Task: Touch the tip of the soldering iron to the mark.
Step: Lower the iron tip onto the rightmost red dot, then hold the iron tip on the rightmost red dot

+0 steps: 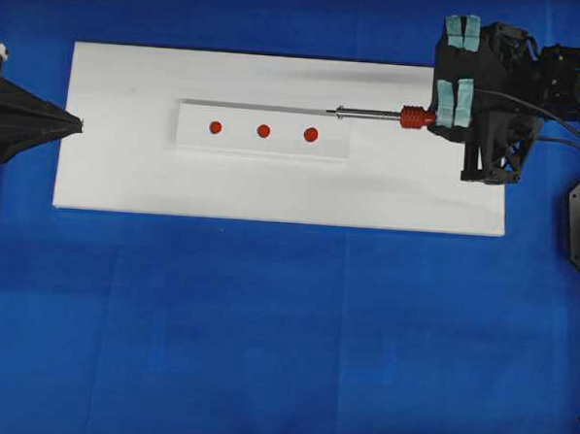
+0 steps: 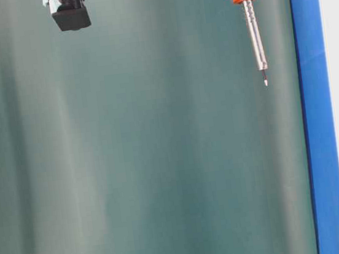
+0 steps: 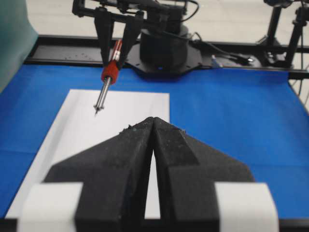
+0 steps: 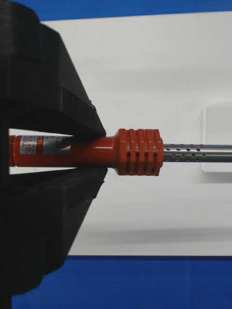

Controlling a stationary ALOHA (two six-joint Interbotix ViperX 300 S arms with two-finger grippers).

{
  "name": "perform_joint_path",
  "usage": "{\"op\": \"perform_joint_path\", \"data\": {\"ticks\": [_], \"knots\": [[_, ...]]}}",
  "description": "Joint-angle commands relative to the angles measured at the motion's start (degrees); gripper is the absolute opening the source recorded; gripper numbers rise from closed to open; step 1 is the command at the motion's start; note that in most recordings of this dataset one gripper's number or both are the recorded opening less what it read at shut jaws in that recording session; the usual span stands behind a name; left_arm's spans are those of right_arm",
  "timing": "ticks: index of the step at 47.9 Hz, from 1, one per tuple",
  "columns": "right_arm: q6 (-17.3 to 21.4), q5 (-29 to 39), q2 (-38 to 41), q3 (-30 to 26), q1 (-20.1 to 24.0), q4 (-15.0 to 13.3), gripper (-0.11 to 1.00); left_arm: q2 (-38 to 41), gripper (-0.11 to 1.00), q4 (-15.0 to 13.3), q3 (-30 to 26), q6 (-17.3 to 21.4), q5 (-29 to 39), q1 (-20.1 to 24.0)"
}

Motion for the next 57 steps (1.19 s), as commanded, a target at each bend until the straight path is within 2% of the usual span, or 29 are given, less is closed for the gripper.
{"op": "perform_joint_path", "data": {"ticks": [1, 14, 36, 57], "knots": [[-0.1, -0.6, 0.0, -1.8, 0.0, -0.1, 0.06, 0.3, 0.00, 0.1, -0.6, -0.1, -0.4, 0.1], [-0.1, -2.1, 2.5, -1.6, 0.0, 0.0, 0.06, 0.4, 0.00, 0.1, -0.6, -0.1, -0.3, 0.2], [-0.2, -7.2, 12.9, -1.2, 0.0, 0.0, 0.06, 0.4, 0.00, 0.0, -0.5, 0.0, -0.2, 0.2], [-0.2, -8.3, 14.3, -0.3, 0.0, 0.0, 0.06, 0.4, 0.00, 0.0, -0.6, 0.0, -0.2, 0.2]]}}
